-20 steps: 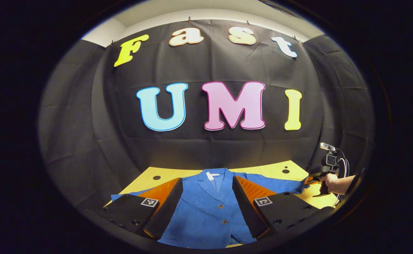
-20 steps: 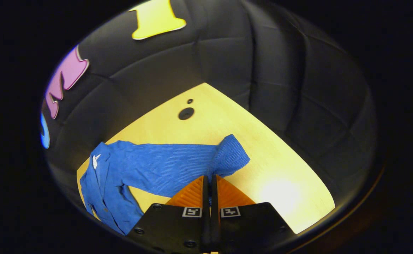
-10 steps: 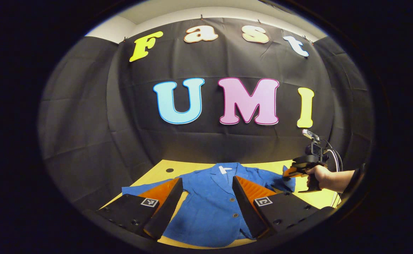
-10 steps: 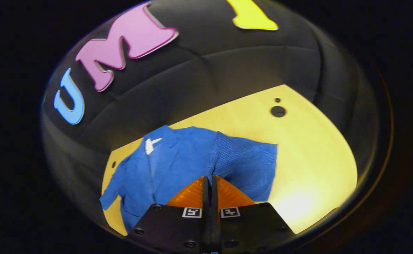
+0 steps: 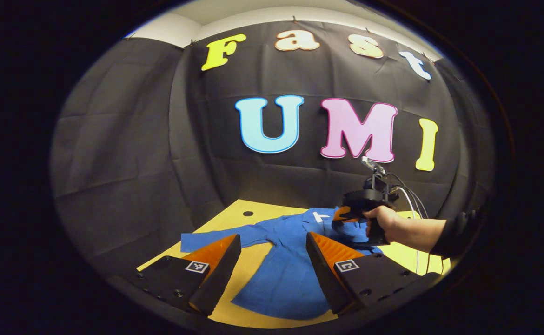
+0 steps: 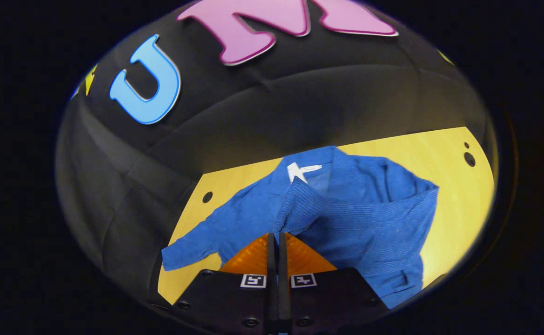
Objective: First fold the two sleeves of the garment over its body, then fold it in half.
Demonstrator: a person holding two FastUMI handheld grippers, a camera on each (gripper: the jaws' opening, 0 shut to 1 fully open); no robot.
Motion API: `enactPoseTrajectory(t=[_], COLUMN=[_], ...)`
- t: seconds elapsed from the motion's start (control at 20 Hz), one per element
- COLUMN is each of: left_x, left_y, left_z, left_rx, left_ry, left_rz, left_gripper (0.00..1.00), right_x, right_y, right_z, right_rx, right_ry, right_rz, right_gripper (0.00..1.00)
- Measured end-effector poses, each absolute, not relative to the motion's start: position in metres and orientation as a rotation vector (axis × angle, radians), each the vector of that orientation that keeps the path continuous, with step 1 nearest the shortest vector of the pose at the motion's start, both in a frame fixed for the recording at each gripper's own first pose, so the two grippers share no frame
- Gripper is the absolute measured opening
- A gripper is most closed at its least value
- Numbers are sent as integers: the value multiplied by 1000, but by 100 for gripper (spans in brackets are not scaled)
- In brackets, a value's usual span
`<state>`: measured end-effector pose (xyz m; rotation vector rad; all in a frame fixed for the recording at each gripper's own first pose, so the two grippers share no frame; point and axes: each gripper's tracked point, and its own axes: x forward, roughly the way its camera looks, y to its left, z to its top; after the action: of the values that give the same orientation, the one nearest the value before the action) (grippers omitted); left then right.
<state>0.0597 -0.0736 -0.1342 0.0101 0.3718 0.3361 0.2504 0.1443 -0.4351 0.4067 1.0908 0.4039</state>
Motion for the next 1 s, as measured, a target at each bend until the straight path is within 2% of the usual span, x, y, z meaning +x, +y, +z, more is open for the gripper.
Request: enactPoseTrajectory(t=[0.25,0.5,0.55,0.7,0.85,1.0], left_x=[57,67,70,82,95,98], left_y=[-27,21,32,68,118,168], left_z=[-152,-187,-194,-220,-260,-310], left_rx=[-46,-129,-144,-177,-144,-182], left_ry=[372,368,365,353,399,529], left_rz=[390,410,419,445,515,595], left_gripper=[81,81,81,80,81,82], right_x=[230,224,226,228,236,216], right_y=[230,255,256,241,223,192], right_z=[-469,-509,-512,-507,-476,-439], right_rx=[371,354,356,281,190,114], right_ry=[1127,1110,1115,1022,814,654], right_rz=[485,450,448,462,480,509], right_gripper=[4,6,12,87,96,99])
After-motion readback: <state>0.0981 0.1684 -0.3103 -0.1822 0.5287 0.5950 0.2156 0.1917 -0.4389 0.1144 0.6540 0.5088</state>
